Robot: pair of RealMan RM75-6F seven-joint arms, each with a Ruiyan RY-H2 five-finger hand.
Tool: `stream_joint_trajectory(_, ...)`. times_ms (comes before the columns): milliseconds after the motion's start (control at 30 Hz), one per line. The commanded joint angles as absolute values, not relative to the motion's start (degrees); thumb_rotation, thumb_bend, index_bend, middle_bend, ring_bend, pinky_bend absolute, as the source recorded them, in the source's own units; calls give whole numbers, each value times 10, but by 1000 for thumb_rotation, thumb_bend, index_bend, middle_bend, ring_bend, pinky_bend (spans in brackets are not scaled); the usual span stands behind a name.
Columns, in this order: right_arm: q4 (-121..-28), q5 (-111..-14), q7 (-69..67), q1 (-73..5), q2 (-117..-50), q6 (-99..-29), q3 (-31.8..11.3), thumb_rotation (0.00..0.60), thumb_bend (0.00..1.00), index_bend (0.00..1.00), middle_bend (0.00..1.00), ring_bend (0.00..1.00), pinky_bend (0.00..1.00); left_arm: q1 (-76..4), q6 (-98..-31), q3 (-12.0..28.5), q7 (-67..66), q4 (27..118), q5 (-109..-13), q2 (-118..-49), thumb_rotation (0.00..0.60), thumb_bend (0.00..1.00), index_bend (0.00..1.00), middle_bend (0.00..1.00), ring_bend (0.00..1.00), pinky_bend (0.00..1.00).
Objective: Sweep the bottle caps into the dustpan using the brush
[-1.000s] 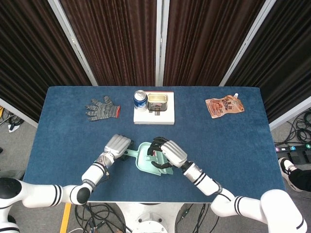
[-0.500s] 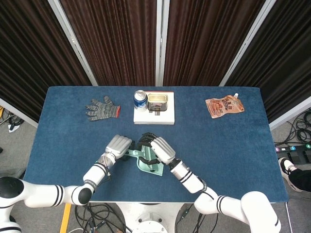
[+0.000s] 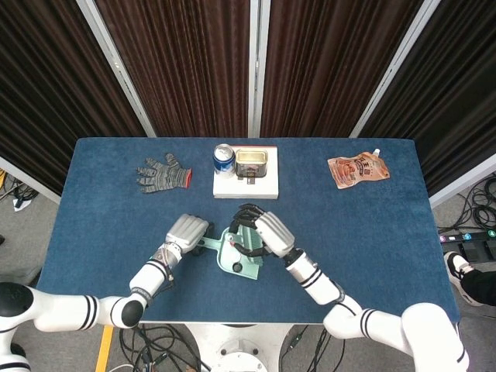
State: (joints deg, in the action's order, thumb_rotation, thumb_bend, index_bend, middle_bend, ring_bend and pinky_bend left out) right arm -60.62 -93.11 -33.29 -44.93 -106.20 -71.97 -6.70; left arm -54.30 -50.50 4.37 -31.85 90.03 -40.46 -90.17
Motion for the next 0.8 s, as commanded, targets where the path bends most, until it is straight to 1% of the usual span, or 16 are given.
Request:
stream_joint_trajectory(33,-664,-932,-287,-426,-975,-713,-47,600,628,662,631,282,174,-540,-510,42,-317,904,-412,-899,600,311,322,420,360,401)
stream_joint_trajectory(167,-701,-931,-232,-418,-902,-679,-23,600,628,666,631,279,174,-534,-524,40,-314,909,-426,-893,600,311,265,382,332,400)
stream_joint_trajectory(300,-732,-927,-186,-419,-844,-629,1,600,628,666,631,279,173,-515,-568,40,-310,931,-458,-872,600,310,251,376,318,395)
stream_joint_trajectory(400,-740,-919,-147,-427,-822,-583,13,600,628,666,631,279,172,-492,-610,38,-301,944,-488,-851,600,306,251,367,291,377)
stream_joint_trajectory(467,-742,-913,-122,-430,-821,-563,16,600,627,658,623,274,167,-476,-635,35,-291,947,-508,-839,600,298,251,358,275,359)
stream_joint_trajectory(533,-741,-905,-89,-433,-823,-540,19,600,613,615,597,250,151,-456,-655,29,-274,949,-529,-824,600,291,251,352,269,348)
stream_joint_trajectory(600,-740,-891,-51,-434,-828,-518,21,600,573,551,554,213,131,-435,-670,24,-254,953,-544,-807,600,288,251,350,268,344)
stream_joint_trajectory(667,-739,-878,-23,-432,-835,-504,20,600,487,463,494,169,115,-418,-684,21,-239,958,-556,-792,600,284,251,350,268,342)
stream_joint_trajectory(700,-739,-867,-11,-430,-839,-498,18,600,455,435,474,157,113,-407,-694,20,-230,961,-564,-782,600,282,250,350,268,341)
stream_joint_trajectory(767,-742,-851,1,-426,-844,-491,15,600,361,339,395,113,108,-395,-699,22,-212,963,-569,-764,600,271,251,350,261,332)
stream_joint_trajectory(800,-745,-841,9,-422,-845,-488,13,600,333,306,369,97,106,-383,-703,19,-200,965,-575,-755,600,265,250,349,253,326)
